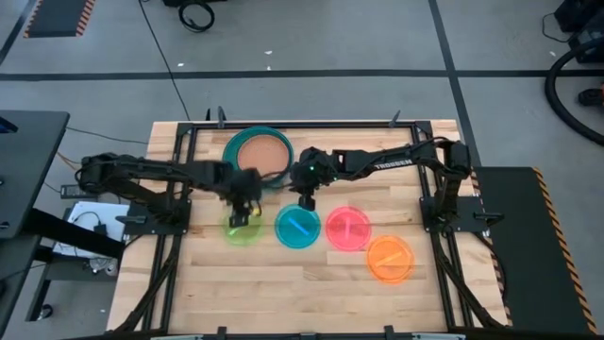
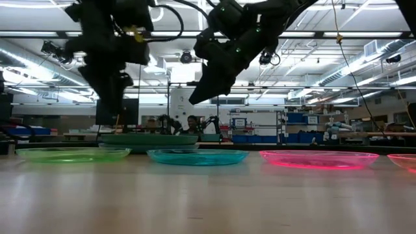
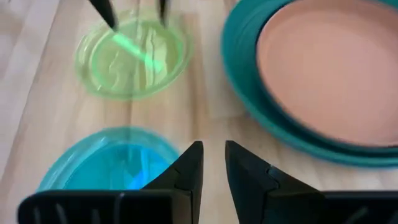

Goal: Stack plastic plates
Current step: Stack the light green plate on top of the brown plate

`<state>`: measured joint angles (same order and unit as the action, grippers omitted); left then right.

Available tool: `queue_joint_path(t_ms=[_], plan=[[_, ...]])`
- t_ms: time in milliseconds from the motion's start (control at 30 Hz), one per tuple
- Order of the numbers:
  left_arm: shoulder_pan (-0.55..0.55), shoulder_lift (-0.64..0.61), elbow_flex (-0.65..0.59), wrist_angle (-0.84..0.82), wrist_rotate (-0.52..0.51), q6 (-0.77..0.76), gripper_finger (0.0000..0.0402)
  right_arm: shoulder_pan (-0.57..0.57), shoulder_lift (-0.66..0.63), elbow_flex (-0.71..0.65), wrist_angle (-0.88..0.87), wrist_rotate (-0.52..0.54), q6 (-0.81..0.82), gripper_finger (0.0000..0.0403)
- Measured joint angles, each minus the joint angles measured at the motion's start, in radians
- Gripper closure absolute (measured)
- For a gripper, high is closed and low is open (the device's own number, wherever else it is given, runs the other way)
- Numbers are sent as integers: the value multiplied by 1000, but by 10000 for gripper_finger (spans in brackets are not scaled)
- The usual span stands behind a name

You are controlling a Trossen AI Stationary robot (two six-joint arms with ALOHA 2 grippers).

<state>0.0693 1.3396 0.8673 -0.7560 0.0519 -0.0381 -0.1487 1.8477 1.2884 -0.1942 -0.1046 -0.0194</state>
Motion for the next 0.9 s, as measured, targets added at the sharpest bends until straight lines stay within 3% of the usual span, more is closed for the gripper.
queue_joint_path(t_ms=[100,433,633,900], plan=[[-121,0,-14,-4,-29,-87,184,27,0,-1,-30,45,1,324],[-498,81,-29,47,-356,-430,184,106,0,-2,-37,310,57,324],[-603,197,-27,89,-443,-549,184,146,0,-2,-30,360,91,324],[-646,326,-26,63,-489,-609,187,168,-1,-2,-7,373,94,324]])
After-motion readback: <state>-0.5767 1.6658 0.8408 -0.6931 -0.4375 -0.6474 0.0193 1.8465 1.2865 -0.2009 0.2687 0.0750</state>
